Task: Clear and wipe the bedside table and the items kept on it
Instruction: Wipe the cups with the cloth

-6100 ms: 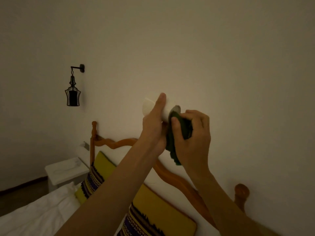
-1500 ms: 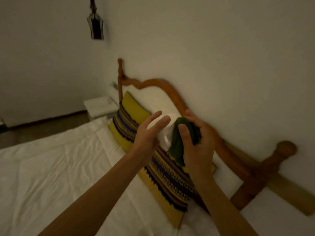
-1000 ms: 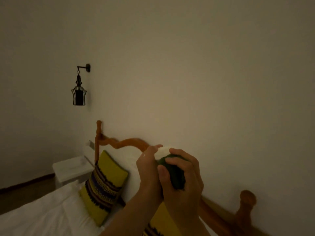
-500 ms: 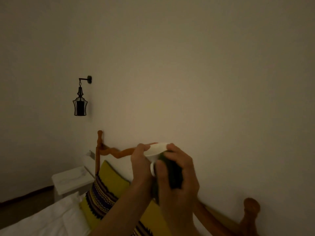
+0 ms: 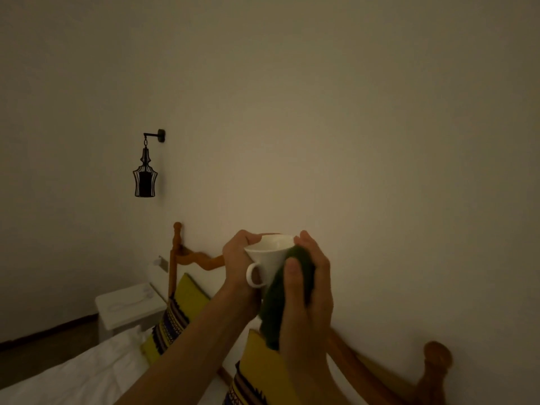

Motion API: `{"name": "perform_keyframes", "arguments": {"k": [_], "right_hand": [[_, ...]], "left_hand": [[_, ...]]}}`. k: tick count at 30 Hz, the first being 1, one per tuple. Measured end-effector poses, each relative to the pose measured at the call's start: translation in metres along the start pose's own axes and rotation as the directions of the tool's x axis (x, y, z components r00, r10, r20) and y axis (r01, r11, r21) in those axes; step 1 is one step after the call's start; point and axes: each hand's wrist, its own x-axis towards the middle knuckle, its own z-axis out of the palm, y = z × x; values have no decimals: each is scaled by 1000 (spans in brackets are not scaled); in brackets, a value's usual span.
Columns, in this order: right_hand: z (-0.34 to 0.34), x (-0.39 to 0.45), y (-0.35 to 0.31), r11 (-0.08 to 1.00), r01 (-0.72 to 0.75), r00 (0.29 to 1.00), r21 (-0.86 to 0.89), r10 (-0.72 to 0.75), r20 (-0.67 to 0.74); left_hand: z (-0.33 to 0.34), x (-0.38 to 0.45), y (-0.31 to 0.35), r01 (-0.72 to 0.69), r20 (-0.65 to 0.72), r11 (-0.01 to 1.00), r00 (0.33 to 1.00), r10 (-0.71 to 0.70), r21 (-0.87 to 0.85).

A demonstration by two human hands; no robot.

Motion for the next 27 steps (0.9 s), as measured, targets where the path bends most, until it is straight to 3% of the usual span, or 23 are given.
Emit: {"name": "perform_keyframes", "arguments": {"k": [2, 3, 7, 9, 11, 17, 19, 21, 23, 27], "right_hand": [[0, -3, -1, 992, 112, 994, -64, -111, 18], [-2, 3, -4, 996, 78, 997, -45, -77, 13], [-13, 29, -10, 924, -324, 946, 202, 311, 93], [-14, 27, -9, 893, -385, 923, 233, 371, 103], [-15, 21, -9, 891, -380, 925, 247, 366, 101], [-20, 10, -11, 867, -393, 917, 305, 392, 68], [-21, 11, -14, 846, -406, 905, 345, 425, 22], [-23, 12, -15, 859, -382, 904, 341, 425, -58], [-26, 15, -16, 907, -331, 914, 260, 377, -151], [-20, 11, -22, 985, -171, 960, -20, 162, -228]], "left_hand": [[-1, 1, -1, 32, 5, 999, 999, -32, -9], [-2, 0, -3, 47, 31, 999, 998, -46, 0], [-11, 1, -5, 47, 119, 997, 991, -53, 58], [-8, 0, 0, 56, 179, 992, 981, -76, 112], [-4, 3, 5, 46, 227, 991, 971, -73, 125], [1, 14, 0, -139, 37, 932, 990, 135, 335], [0, 14, -2, -127, 10, 912, 991, 134, 391], [-1, 7, 1, -53, 11, 940, 999, 52, 336], [-4, -2, 4, 8, 85, 975, 996, -28, 223], [3, -17, -15, -130, 86, 963, 990, 113, 235]]}}
